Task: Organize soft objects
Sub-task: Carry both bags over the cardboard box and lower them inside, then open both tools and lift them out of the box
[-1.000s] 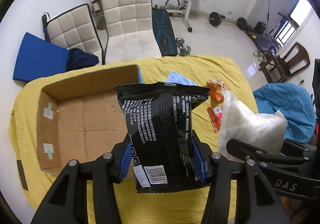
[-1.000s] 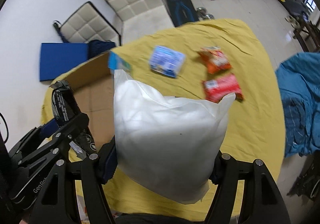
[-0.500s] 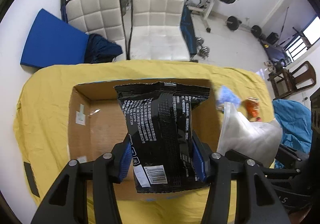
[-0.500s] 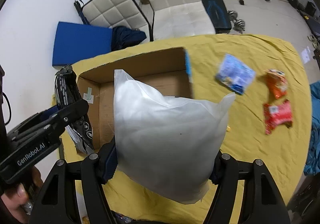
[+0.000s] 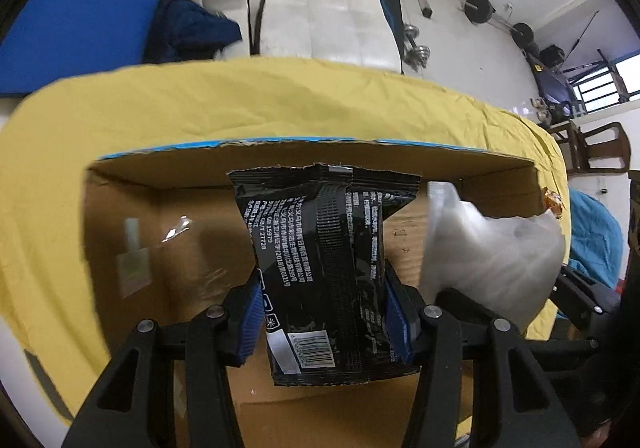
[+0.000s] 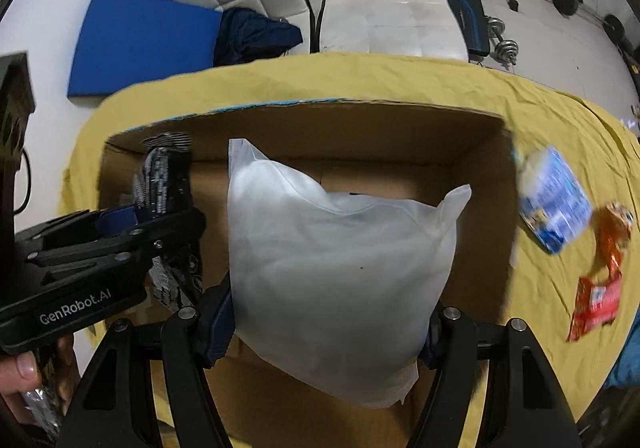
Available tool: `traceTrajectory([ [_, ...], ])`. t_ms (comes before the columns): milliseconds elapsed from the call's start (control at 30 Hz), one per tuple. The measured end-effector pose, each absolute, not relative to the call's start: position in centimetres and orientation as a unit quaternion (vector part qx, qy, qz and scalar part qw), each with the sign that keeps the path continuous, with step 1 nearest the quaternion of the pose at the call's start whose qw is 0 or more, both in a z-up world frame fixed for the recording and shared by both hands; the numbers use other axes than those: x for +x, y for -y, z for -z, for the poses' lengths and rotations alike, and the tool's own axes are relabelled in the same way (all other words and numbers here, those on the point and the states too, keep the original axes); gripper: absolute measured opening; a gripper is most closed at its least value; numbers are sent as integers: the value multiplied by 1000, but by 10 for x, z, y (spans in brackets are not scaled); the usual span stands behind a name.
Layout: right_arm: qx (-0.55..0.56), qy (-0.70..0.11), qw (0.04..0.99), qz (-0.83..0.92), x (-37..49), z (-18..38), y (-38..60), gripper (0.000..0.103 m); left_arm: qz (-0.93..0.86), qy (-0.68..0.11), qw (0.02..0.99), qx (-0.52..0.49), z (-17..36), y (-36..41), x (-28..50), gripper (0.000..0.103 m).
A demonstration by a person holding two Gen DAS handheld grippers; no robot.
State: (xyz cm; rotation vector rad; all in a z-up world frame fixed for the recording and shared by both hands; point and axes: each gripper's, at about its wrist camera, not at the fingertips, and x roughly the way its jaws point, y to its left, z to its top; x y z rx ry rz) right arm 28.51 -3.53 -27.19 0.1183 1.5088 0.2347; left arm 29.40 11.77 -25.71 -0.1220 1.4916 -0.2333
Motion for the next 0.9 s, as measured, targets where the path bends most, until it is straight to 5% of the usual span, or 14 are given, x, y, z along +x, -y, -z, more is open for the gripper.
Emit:
traceTrajectory([
  [500,0,-710,698,-90,305,330,17,81,136,-724,672,-75,329,-117,316,53],
  [767,1,-696,714,-75,302,311,29,89,113,-714,688,-65,315,-122,312,73],
  [900,4,-693,717,-72,291,300,30,99,105,-698,706,-64,296,-125,301,97],
])
